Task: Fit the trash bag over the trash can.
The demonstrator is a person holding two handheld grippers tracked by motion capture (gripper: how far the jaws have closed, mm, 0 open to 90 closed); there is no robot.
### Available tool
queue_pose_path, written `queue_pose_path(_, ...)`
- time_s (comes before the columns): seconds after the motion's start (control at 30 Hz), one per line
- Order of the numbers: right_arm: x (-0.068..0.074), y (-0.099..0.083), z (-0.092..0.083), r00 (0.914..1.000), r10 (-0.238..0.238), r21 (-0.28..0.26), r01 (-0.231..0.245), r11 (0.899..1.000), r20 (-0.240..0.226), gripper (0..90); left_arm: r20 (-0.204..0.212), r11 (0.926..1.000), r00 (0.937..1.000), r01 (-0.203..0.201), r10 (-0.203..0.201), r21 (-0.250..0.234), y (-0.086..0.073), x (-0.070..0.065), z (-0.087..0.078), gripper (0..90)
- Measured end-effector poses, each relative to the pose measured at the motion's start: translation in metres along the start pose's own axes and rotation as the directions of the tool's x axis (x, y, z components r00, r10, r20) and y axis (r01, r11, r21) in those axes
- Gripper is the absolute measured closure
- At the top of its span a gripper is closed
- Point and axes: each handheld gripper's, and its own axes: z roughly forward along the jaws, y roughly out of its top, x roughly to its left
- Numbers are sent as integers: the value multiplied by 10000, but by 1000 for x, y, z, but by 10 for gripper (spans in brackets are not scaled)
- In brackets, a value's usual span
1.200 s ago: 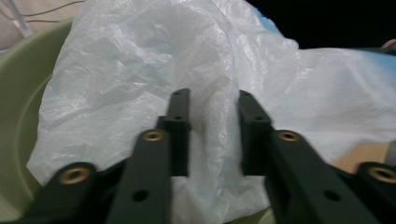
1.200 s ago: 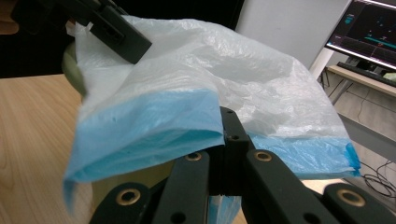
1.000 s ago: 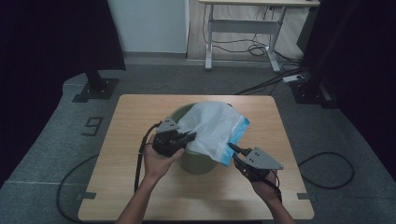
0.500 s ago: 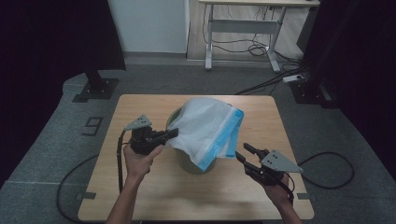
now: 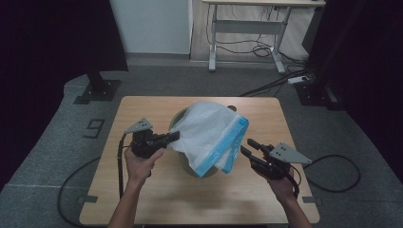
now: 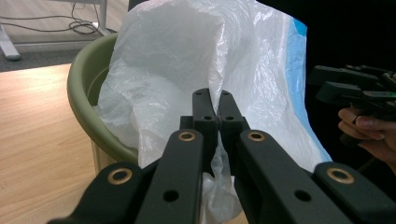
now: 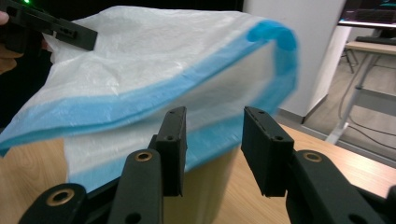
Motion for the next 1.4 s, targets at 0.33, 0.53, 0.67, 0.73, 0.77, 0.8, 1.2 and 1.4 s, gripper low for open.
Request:
queue_pose_path(0.33, 13, 0, 28, 9999, -25, 350, 30, 9994, -136, 596, 206, 9999, 9998, 81, -80, -80, 1, 2, -2, 890)
queue_pose_path(0.53, 15, -1, 32, 10000, -54, 311, 55, 9995, -40, 604, 338, 9994, 9992, 229, -221, -240, 2, 5, -7, 889)
queue_pose_path(0.67, 14, 0, 32, 9999, -128, 331, 127, 9994, 47, 604, 516, 9997, 9986, 96, -85, -224, 2, 5, -7, 888)
queue_pose_path(0.73, 14, 2, 33, 9998, -169, 341, 165, 9993, 117, 604, 581, 9996, 9983, 72, -57, -259, 2, 5, -8, 888)
queue_pose_path(0.77, 13, 2, 33, 9997, -198, 344, 193, 9992, 136, 604, 629, 9995, 9980, 88, -68, -305, 2, 5, -9, 888)
queue_pose_path(0.8, 13, 3, 33, 9997, -198, 328, 193, 9993, 142, 604, 709, 9992, 9974, 138, -112, -368, 2, 6, -10, 888)
queue_pose_path(1.2, 9, 7, 38, 9990, -289, 409, 274, 9988, 354, 610, 1125, 9979, 9935, 244, -176, -598, 2, 12, -19, 886)
queue_pose_path(1.4, 5, 11, 40, 9986, -296, 396, 279, 9988, 441, 610, 1184, 9976, 9928, 248, -171, -642, 2, 12, -20, 886)
